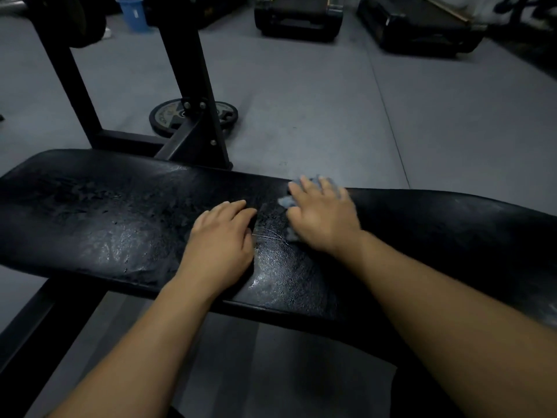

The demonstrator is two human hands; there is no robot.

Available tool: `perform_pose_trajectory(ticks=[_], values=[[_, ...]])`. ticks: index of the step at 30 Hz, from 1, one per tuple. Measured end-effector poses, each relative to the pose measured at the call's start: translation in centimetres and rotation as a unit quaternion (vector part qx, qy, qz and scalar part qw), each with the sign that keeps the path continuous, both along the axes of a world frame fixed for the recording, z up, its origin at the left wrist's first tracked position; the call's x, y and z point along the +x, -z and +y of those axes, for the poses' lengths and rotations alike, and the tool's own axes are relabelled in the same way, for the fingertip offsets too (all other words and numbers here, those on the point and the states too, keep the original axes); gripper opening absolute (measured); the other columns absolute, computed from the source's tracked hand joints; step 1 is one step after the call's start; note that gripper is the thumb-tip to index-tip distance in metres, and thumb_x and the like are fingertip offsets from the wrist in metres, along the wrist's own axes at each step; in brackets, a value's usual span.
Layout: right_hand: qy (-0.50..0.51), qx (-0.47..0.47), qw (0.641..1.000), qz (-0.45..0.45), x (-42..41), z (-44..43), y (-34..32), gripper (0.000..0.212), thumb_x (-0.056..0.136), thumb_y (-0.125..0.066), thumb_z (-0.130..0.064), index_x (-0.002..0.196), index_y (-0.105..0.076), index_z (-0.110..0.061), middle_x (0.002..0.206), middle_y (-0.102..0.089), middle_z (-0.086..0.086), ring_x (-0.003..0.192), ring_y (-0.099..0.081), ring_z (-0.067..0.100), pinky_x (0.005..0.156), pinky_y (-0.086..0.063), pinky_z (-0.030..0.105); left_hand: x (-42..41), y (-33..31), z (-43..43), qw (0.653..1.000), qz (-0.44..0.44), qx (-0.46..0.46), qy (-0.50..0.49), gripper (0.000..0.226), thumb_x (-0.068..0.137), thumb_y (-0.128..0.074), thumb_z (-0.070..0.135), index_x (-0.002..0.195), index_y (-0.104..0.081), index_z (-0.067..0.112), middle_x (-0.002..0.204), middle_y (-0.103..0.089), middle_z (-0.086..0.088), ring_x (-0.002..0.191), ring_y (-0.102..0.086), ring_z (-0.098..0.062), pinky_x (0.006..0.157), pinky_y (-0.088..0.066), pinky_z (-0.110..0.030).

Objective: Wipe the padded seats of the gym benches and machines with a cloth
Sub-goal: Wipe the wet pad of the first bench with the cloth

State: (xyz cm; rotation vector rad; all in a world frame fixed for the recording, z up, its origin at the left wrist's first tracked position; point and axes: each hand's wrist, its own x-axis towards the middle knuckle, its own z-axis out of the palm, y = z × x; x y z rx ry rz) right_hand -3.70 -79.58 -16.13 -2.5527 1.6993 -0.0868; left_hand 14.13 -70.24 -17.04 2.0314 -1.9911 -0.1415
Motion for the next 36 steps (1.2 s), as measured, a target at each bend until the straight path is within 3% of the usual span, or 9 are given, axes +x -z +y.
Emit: perform_pose_trajectory(ticks=[6,9,13,19,22,26,30,32,36], values=[[-0.258,0.0,0.966,-0.029,-3.0,8.9,0.4,0.061,0.093,-0.028,-0.043,0.152,-0.039,-0.029,0.161,-0.033,-0.001,0.15,-0.025,0.025,0.12,-0.02,0.044,0.3,-0.1,0.4,1.0,0.003,0.031,0.004,0.061,0.088,-0.029,0.025,0.147,-0.044,0.021,0.158,-0.034,0.0,0.147,-0.027,-0.023,0.121,-0.021,-0.044],[-0.201,-0.037,0.979,-0.001,-5.2,3.6,0.4,0.062,0.092,-0.028,-0.042,0.148,-0.046,-0.023,0.156,-0.042,0.007,0.144,-0.038,0.033,0.113,-0.031,0.046,-0.2,-0.1,0.7,0.999,-0.016,0.039,-0.002,0.063,0.089,-0.025,0.027,0.151,-0.037,0.023,0.162,-0.027,0.002,0.15,-0.02,-0.022,0.122,-0.016,-0.044],[-0.041,-0.003,0.999,0.002,1.6,0.2,0.4,0.062,0.095,-0.017,-0.047,0.155,-0.025,-0.033,0.167,-0.016,-0.004,0.153,-0.012,0.026,0.122,-0.011,0.048,0.0,0.4,0.9,1.0,-0.018,0.004,-0.003,0.07,0.083,-0.017,0.033,0.144,-0.049,0.021,0.156,-0.04,0.0,0.145,-0.033,-0.023,0.119,-0.025,-0.045],[-0.281,0.0,0.959,-0.015,-3.5,10.3,0.4,0.065,0.086,-0.036,-0.041,0.147,-0.048,-0.024,0.157,-0.042,0.002,0.145,-0.036,0.027,0.116,-0.028,0.045,0.3,0.6,1.1,1.0,-0.002,-0.002,-0.015,0.06,0.089,-0.024,0.031,0.142,-0.05,0.018,0.154,-0.042,0.0,0.144,-0.034,-0.02,0.121,-0.023,-0.041],[-0.24,-0.035,0.97,0.006,-6.0,6.4,0.6,0.066,0.083,-0.034,-0.042,0.144,-0.053,-0.024,0.151,-0.048,0.006,0.139,-0.046,0.033,0.11,-0.04,0.05,0.0,0.4,1.4,1.0,-0.004,-0.006,-0.021,0.058,0.09,-0.028,0.027,0.143,-0.049,0.018,0.155,-0.041,0.0,0.145,-0.032,-0.021,0.121,-0.019,-0.038],[-0.119,-0.014,0.993,-0.018,-0.3,6.5,0.2,0.077,0.083,-0.011,-0.049,0.154,-0.033,-0.03,0.164,-0.025,-0.001,0.152,-0.018,0.029,0.12,-0.015,0.05,0.0,0.3,1.5,1.0,0.003,0.005,-0.019,0.06,0.09,-0.026,0.029,0.144,-0.05,0.017,0.155,-0.041,-0.001,0.145,-0.033,-0.022,0.121,-0.02,-0.038],[-0.301,0.011,0.953,-0.031,-2.4,11.4,0.0,0.067,0.084,-0.032,-0.044,0.147,-0.048,-0.025,0.157,-0.041,0.001,0.146,-0.035,0.029,0.118,-0.027,0.052,1.6,-0.4,1.6,0.999,-0.034,0.034,-0.01,0.073,0.085,-0.015,0.047,0.145,-0.049,0.02,0.155,-0.041,-0.002,0.144,-0.034,-0.024,0.119,-0.025,-0.043],[-0.299,0.015,0.954,-0.017,-4.8,8.9,-0.2,0.069,0.082,-0.03,-0.045,0.146,-0.05,-0.027,0.155,-0.044,0.002,0.143,-0.04,0.028,0.115,-0.029,0.05,2.3,-0.6,2.3,0.996,-0.073,0.05,-0.029,0.075,0.086,-0.01,0.054,0.148,-0.043,0.026,0.158,-0.035,0.003,0.147,-0.028,-0.021,0.12,-0.022,-0.044],[-0.157,0.044,0.987,-0.006,-2.4,1.3,-0.1,0.072,0.089,-0.008,-0.053,0.157,-0.021,-0.034,0.167,-0.012,-0.004,0.154,-0.006,0.024,0.122,-0.009,0.047,1.7,-0.3,3.2,0.994,-0.069,0.067,-0.052,0.072,0.091,-0.007,0.053,0.154,-0.031,0.03,0.163,-0.023,0.009,0.151,-0.015,-0.016,0.123,-0.011,-0.043]])
